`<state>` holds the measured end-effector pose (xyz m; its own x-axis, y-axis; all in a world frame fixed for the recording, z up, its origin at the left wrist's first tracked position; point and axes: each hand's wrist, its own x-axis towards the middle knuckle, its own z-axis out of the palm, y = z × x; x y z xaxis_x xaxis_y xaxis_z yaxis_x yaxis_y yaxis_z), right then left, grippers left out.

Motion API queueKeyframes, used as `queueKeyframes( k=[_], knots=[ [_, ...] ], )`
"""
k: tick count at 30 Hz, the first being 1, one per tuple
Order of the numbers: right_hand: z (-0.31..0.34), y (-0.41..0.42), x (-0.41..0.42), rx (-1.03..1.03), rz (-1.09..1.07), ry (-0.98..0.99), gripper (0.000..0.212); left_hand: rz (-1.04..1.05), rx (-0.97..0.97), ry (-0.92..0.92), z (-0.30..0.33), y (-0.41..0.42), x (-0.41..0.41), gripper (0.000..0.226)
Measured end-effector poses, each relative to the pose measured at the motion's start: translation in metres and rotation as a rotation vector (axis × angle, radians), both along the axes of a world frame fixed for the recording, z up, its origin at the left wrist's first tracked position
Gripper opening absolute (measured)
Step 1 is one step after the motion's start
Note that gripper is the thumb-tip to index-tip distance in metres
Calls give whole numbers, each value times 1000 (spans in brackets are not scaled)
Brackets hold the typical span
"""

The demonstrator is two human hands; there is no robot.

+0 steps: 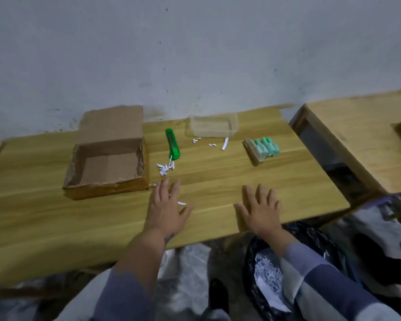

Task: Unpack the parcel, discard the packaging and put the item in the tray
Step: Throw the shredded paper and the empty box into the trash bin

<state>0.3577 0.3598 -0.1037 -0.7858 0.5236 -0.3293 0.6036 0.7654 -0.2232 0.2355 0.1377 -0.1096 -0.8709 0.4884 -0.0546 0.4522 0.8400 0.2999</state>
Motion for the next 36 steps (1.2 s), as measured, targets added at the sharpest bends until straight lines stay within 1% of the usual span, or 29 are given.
queueKeyframes(
  k=[2, 4, 5, 6, 9, 13, 21, 26, 32, 34, 36],
  knots=[
    [-9, 4, -17, 57, 46, 16, 72, 29, 7, 51, -6, 9, -12, 87],
    [-14, 7, -39, 105, 136, 52, 89, 82, 16, 76, -11, 20, -26, 92],
    [-16, 9, -52, 118, 181, 65, 93, 113, 20, 76, -14, 26, -33, 94],
    [-18, 12, -65, 123, 219, 83, 93, 144, 20, 79, -16, 32, -41, 94],
    [-23, 21, -107, 125, 292, 136, 79, 189, 20, 99, -23, 45, -60, 89],
    [-24, 31, -157, 121, 311, 180, 71, 219, 80, 69, -32, 52, -69, 79],
    [-24, 19, -212, 80, 356, 226, 56, 210, 58, 50, -34, 55, -67, 80],
    [-25, 24, -209, 68, 387, 236, 60, 193, 50, 54, -34, 59, -63, 82],
    [-30, 40, -158, 50, 482, 287, 66, 172, 56, 52, -25, 73, -42, 69],
    [-30, 43, -134, 39, 484, 296, 67, 110, 23, 42, -21, 85, -27, 69],
    [-29, 47, -108, 42, 458, 313, 66, 3, -13, 38, -21, 98, -15, 71]
  ],
)
